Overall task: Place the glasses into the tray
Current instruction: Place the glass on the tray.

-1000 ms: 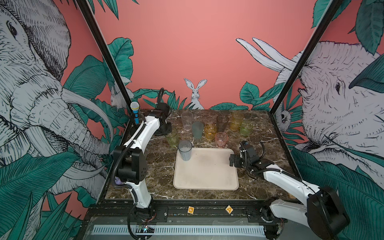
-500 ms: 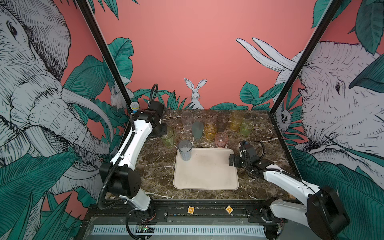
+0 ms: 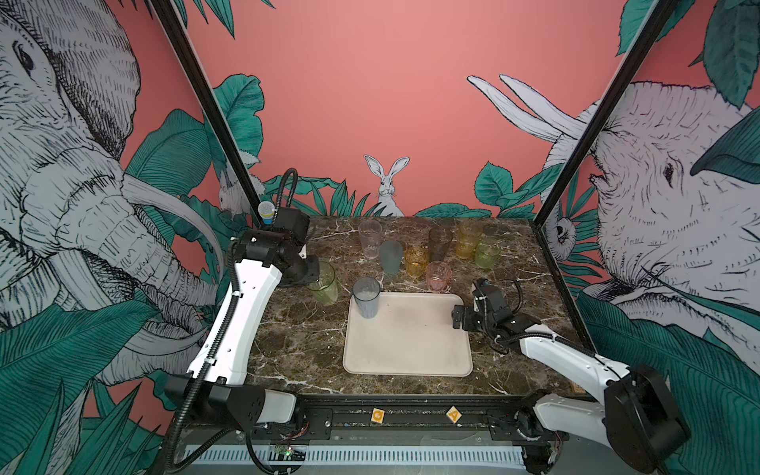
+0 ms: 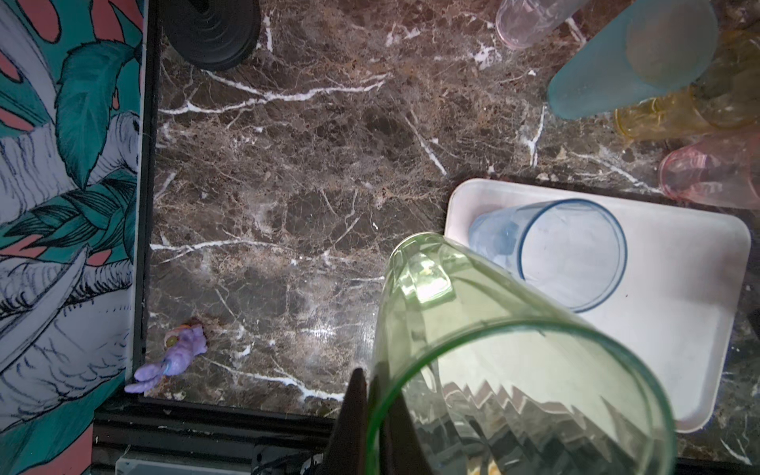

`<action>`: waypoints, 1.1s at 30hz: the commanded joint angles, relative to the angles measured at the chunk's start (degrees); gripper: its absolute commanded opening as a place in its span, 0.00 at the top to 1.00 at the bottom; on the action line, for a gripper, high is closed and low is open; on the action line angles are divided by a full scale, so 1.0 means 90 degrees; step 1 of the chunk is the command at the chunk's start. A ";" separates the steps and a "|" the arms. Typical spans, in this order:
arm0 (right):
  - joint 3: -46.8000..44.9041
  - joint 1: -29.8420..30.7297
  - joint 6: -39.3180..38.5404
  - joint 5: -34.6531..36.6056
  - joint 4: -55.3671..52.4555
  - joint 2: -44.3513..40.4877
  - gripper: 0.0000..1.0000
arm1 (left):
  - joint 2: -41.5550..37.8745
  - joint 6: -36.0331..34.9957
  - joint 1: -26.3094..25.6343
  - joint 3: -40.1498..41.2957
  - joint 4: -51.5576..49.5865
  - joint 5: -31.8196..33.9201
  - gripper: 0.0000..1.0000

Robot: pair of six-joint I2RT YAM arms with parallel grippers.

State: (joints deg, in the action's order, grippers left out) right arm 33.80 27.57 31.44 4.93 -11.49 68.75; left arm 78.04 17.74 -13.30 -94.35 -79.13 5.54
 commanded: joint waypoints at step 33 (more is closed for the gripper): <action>0.0136 -0.0032 0.0061 -0.0050 0.0055 0.0221 0.01 | -0.1698 0.0585 -0.1471 0.1961 -0.0115 -0.0147 1.00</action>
State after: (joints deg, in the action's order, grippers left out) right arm 34.37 27.40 31.51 3.97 -11.42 71.50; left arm 64.16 21.56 -25.82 -77.97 -81.80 4.91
